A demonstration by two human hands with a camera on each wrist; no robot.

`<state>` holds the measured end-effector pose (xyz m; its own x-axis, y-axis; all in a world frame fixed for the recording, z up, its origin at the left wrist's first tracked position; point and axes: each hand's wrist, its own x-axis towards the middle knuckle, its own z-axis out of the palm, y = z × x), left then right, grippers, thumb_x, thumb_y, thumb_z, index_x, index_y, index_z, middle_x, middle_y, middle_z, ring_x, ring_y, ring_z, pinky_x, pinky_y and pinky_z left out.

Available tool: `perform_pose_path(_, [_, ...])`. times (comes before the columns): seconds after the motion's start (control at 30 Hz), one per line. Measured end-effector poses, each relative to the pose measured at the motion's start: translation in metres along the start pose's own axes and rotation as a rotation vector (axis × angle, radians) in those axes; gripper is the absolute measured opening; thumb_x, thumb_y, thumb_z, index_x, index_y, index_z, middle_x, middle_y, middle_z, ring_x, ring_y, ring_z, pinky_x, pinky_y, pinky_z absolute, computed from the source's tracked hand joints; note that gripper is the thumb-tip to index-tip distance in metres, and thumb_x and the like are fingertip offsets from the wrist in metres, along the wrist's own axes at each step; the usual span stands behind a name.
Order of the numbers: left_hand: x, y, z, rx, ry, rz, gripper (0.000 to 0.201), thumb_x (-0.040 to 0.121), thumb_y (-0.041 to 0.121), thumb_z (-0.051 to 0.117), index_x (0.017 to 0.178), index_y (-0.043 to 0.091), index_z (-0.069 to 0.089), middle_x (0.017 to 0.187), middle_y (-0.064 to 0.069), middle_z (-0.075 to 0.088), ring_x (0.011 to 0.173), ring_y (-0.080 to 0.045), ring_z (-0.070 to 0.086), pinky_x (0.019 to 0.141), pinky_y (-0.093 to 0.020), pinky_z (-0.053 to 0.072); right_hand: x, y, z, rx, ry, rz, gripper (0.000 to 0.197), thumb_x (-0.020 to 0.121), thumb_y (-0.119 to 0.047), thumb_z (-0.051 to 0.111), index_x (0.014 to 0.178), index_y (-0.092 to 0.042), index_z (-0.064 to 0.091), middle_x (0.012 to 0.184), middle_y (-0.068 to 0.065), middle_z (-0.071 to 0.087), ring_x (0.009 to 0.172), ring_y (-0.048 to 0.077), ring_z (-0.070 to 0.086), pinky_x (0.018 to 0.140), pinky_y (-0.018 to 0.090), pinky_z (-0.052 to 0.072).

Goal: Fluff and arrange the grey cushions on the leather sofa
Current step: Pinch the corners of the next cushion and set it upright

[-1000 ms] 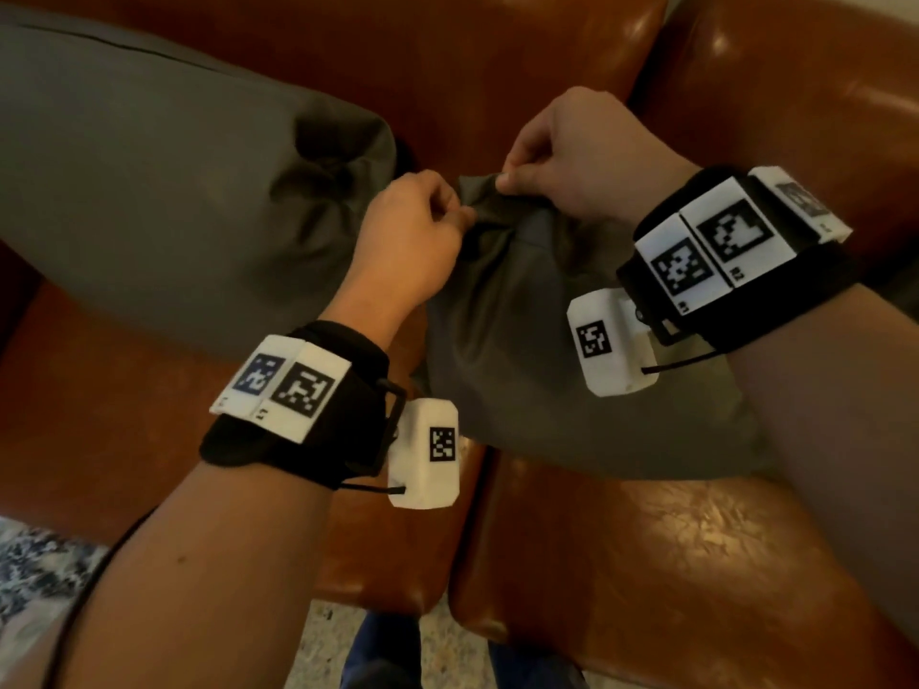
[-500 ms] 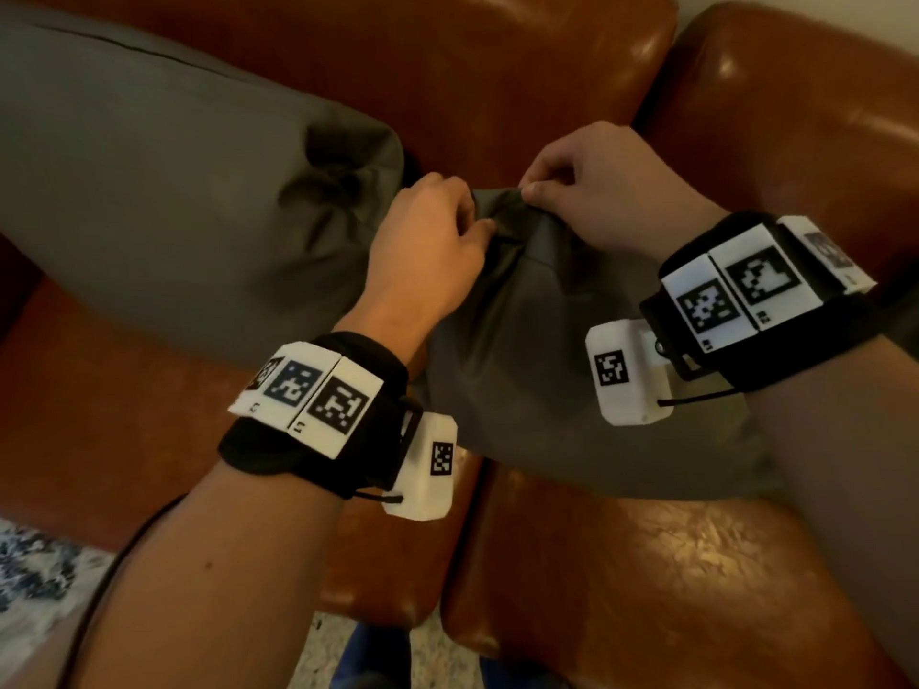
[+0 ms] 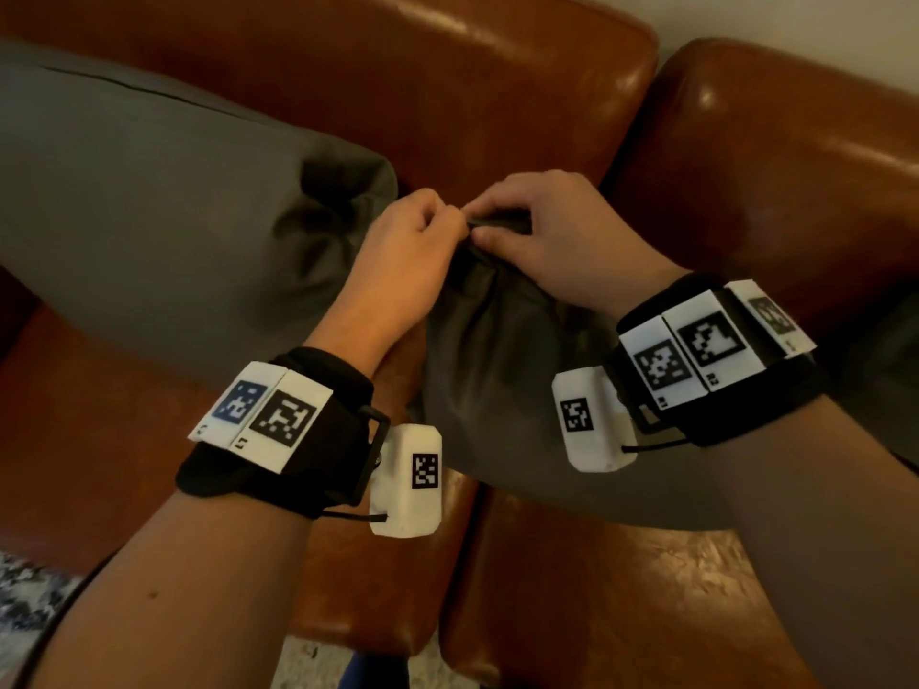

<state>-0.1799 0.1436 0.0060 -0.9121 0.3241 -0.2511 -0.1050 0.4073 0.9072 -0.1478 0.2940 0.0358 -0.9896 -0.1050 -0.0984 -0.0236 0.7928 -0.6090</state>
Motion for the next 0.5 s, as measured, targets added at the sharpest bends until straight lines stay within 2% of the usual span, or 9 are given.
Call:
perform_pose_path(0.07, [0.0006,-0.0013,0.001,-0.009,0.053,0.029,0.017,0.092,0.023,0.054,0.076,0.018,0.051,0.065,0.007,0.048,0.061,-0.01,0.046,0.062,-0.034,0.04,0.0014,0.001,-0.0006,0.001,0.007,-0.007,0.02,0.093,-0.023,0.062,0.111,-0.021,0.072,0.105,-0.007,0.069,0.101,0.006,0.06,0.093,0.024,0.045])
perform_pose_path(0.2, [-0.0048,-0.0046,0.0061,0.038,0.159,0.126,0.021,0.095,0.031,0.058,0.086,0.012,0.056,0.077,0.002,0.055,0.064,-0.006,0.049,0.06,-0.017,0.04,0.0071,0.0059,-0.0004,-0.047,0.052,0.02,0.017,0.093,-0.029,0.06,0.103,-0.023,0.072,0.099,-0.009,0.067,0.097,0.009,0.061,0.093,0.037,0.048])
perform_pose_path(0.3, [-0.0093,-0.0089,0.0082,0.14,0.201,0.191,0.024,0.091,0.038,0.061,0.088,0.014,0.058,0.084,0.0,0.058,0.07,-0.008,0.051,0.061,-0.019,0.042,0.0083,0.008,0.0039,-0.103,0.085,0.02,0.019,0.094,-0.031,0.057,0.104,-0.023,0.071,0.099,-0.008,0.065,0.098,0.014,0.059,0.092,0.043,0.047])
perform_pose_path(0.4, [-0.006,-0.007,0.0028,0.196,0.219,0.245,0.018,0.091,0.031,0.061,0.085,0.014,0.057,0.086,-0.003,0.058,0.073,-0.013,0.052,0.065,-0.027,0.044,0.0087,0.0075,0.0052,-0.077,0.099,-0.003,0.023,0.096,-0.031,0.054,0.105,-0.019,0.072,0.097,-0.003,0.064,0.094,0.014,0.058,0.085,0.034,0.045])
perform_pose_path(0.5, [-0.0023,-0.0001,-0.0012,0.228,0.213,0.267,0.014,0.092,0.026,0.06,0.085,0.017,0.053,0.084,0.004,0.052,0.072,-0.01,0.048,0.064,-0.021,0.039,0.0094,0.0071,0.0006,-0.013,0.066,-0.009,0.023,0.097,-0.028,0.055,0.11,-0.019,0.072,0.101,-0.006,0.066,0.096,0.008,0.058,0.082,0.024,0.042])
